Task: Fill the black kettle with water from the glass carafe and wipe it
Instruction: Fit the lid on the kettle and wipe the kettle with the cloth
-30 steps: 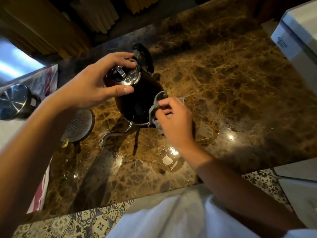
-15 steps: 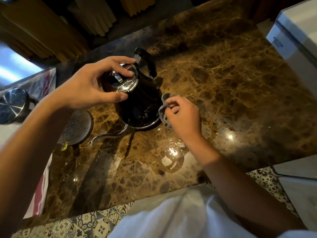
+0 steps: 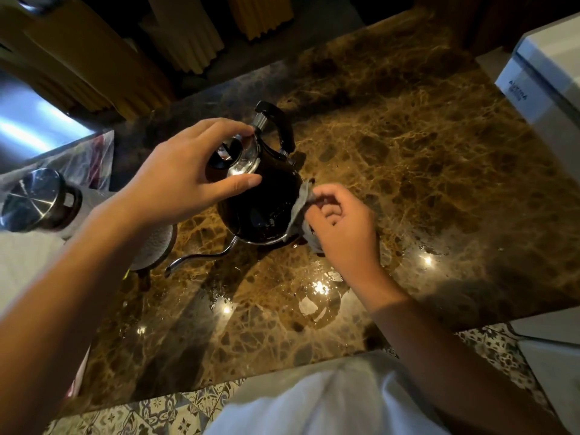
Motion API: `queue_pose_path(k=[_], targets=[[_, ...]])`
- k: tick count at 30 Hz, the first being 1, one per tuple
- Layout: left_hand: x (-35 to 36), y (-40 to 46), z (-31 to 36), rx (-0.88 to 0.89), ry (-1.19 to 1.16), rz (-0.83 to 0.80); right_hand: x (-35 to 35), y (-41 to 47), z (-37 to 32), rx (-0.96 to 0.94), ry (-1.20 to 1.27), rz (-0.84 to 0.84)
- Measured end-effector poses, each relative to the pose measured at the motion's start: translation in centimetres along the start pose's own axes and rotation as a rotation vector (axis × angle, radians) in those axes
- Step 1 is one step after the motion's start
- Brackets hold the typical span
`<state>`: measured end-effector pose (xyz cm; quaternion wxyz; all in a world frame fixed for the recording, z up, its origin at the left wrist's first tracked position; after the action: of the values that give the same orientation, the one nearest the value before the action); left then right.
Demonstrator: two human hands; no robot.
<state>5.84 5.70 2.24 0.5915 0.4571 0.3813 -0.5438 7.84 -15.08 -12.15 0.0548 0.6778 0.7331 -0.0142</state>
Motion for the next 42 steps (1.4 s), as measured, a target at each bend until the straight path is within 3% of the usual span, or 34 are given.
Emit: queue_pose_path(k=[4,9,14,17,25,30,37,42], targets=[[0.1,0.1,-0.3,-0.003,0.010,-0.019,2.0,0.0,-3.1,-0.047,0.210,-0.060],[-0.2,0.1,-0.3,-0.006,0.005,-0.016,3.4,-2.2,-1.5,-0.148,-0.017,-0.149],[-0.1,0.1,-0.3,-0.013,-0.011,-0.021,3.5,-3.6,0.5,-0.373,-0.438,-0.142],[-0.1,0.0,-0.5,-0.013,-0.016,-0.019,2.6,-3.1,1.0,-0.359,-0.535,-0.095],[0.0,0.1,-0.5,-0.017,-0.025,-0.021,-0.6,1.4,-1.0,-0.022,-0.073,0.143],[-0.2,0.1,-0.6,-0.015,-0.019,-0.037,1.4,3.1,-4.0,0.036,0.211,0.144],[-0.4,0.0,-0.6,-0.009,-0.023,-0.066,2.9,1.2,-2.3,-0.082,0.038,-0.069],[-0.3,0.1,-0.5,-0.014,-0.022,-0.065,3.2,-3.7,1.1,-0.358,-0.338,-0.083]])
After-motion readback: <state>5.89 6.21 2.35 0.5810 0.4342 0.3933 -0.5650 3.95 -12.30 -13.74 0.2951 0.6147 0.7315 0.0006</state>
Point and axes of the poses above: each hand's wrist, its own y-axis towards the middle knuckle, its own x-axis out of the palm, z = x × y, the point moved 5 cm from there along y, towards the middle knuckle, and after that the axes turned 10 degrees about z, right-handed, at the moved point
